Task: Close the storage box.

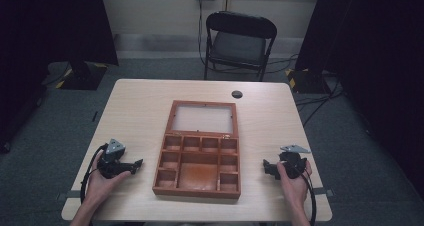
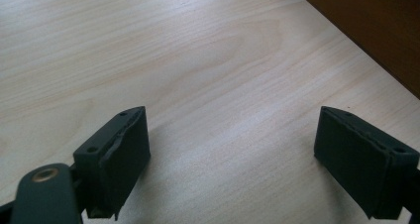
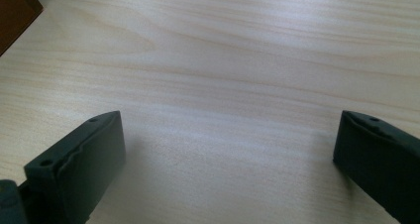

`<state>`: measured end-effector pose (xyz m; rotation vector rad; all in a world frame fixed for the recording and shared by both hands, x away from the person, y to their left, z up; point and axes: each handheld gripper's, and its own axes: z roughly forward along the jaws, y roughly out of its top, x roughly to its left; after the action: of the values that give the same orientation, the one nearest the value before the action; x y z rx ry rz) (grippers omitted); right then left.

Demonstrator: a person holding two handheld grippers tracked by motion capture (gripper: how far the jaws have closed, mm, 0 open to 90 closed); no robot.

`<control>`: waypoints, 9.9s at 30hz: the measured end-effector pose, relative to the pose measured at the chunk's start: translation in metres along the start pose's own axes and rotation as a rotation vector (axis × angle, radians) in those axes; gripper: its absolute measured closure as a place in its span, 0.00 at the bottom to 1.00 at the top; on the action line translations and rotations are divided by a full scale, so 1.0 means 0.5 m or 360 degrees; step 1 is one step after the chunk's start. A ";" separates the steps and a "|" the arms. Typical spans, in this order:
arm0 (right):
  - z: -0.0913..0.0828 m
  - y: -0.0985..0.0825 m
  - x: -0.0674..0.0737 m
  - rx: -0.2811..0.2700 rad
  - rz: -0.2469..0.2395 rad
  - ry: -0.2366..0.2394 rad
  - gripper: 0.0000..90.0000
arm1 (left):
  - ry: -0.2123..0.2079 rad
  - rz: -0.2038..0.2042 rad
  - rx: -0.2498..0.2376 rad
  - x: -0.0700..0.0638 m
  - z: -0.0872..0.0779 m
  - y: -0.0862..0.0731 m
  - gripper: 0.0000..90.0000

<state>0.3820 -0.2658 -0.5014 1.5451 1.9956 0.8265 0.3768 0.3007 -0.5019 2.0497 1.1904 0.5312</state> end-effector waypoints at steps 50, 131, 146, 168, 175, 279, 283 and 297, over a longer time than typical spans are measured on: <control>0.066 0.286 0.140 -0.0145 -0.0192 0.0367 0.19 | -0.0187 -0.0009 -0.0068 -0.010 0.083 0.280 0.24; 0.207 0.276 0.102 -0.0119 0.0270 0.0926 0.42 | -0.0519 -0.0305 0.0061 -0.012 0.202 0.277 0.27; 0.172 0.293 0.098 -0.0252 0.0252 0.0975 0.46 | -0.0527 -0.0221 0.0001 -0.019 0.190 0.300 0.38; 0.112 0.312 0.103 -0.0331 0.0159 0.0983 0.49 | -0.0523 -0.0199 -0.0123 -0.016 0.148 0.320 0.48; 0.095 0.318 0.106 -0.0360 0.0151 0.0994 0.49 | -0.0535 -0.0192 -0.0165 -0.017 0.128 0.322 0.49; -0.035 0.252 0.168 -0.0284 -0.0171 0.1039 0.39 | -0.0641 0.0037 -0.0344 -0.085 -0.021 0.266 0.43; -0.038 0.249 0.170 -0.0278 -0.0186 0.1026 0.38 | -0.0636 0.0017 -0.0346 -0.087 -0.022 0.260 0.39; -0.044 0.215 0.161 -0.0272 -0.0176 0.0975 0.29 | -0.0586 0.0039 -0.0342 -0.101 -0.026 0.237 0.31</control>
<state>0.4199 -0.1724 -0.4101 1.1565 2.3114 1.5161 0.4125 0.2218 -0.4057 1.8780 0.8526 0.2632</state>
